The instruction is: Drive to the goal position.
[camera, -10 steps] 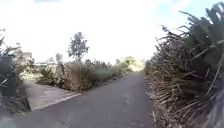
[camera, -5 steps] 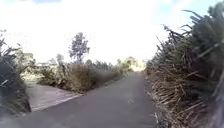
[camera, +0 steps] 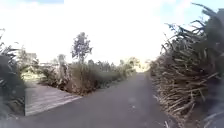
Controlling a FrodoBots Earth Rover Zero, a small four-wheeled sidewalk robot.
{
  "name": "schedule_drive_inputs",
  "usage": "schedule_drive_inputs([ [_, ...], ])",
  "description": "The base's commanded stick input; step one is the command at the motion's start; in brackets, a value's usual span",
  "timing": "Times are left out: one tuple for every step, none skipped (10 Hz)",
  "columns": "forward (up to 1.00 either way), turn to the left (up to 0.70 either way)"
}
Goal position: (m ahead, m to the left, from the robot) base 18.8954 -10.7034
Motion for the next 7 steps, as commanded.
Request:
schedule_drive_inputs([
  [0.70, 0.00],
  [0.70, 0.00],
  [0.70, 0.00],
  [0.70, -0.35],
  [0.70, -0.35],
  [0.70, -0.35],
  [0.70, -0.35],
])
